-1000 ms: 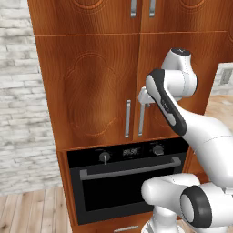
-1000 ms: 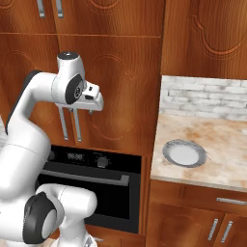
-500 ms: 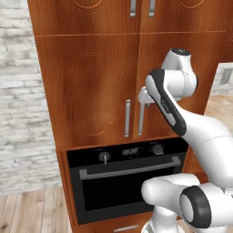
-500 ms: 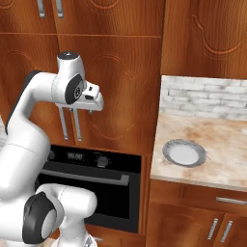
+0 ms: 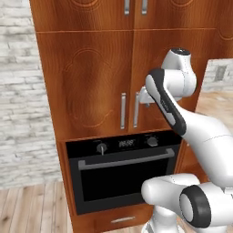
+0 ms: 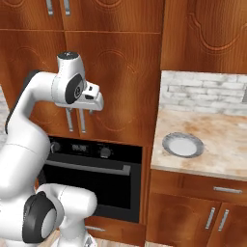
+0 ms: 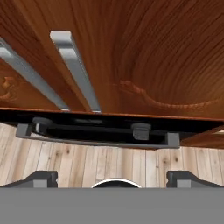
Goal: Take the baked cake out of the oven and place it on the plate for cooling. Then close the oven door.
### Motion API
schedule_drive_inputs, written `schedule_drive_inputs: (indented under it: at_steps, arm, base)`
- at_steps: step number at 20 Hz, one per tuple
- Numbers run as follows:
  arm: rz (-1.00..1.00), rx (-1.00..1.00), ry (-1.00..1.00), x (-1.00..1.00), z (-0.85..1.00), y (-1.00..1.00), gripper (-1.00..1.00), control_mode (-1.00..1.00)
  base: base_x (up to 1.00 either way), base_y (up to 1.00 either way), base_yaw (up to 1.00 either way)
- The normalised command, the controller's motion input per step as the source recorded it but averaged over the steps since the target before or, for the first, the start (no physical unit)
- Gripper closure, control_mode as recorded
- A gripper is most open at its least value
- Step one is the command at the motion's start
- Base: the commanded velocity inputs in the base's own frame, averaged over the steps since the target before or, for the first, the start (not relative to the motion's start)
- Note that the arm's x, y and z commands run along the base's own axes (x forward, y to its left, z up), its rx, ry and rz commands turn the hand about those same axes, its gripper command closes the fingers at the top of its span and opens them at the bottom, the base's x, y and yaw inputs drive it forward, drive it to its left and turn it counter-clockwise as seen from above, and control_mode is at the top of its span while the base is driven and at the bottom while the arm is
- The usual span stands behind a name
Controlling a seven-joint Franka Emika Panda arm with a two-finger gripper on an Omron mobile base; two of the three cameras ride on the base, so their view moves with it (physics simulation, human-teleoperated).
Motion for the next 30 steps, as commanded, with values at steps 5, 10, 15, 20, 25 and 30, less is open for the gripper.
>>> schedule_drive_inputs:
  at_steps: [5,10,15,20,25,30]
  arm:
    - [0.0,0.0,0.0,0.0,0.0,0.0,-1.0,1.0]
    - [0.0,0.0,0.0,0.0,0.0,0.0,-1.0,1.0]
    - [0.0,0.0,0.0,0.0,0.0,0.0,-1.0,1.0]
    - [0.0,0.0,0.0,0.0,0.0,0.0,-1.0,1.0]
    - [0.0,0.0,0.0,0.0,0.0,0.0,-1.0,1.0]
    - [0.0,0.0,0.0,0.0,0.0,0.0,-1.0,1.0]
  base:
    - [-0.48,-0.18,0.0]
    - [-0.52,-0.15,0.0]
    - [-0.39,-0.14,0.0]
    - [-0.25,-0.17,0.02]
    - [-0.2,-0.35,0.12]
    - [-0.25,-0.48,0.17]
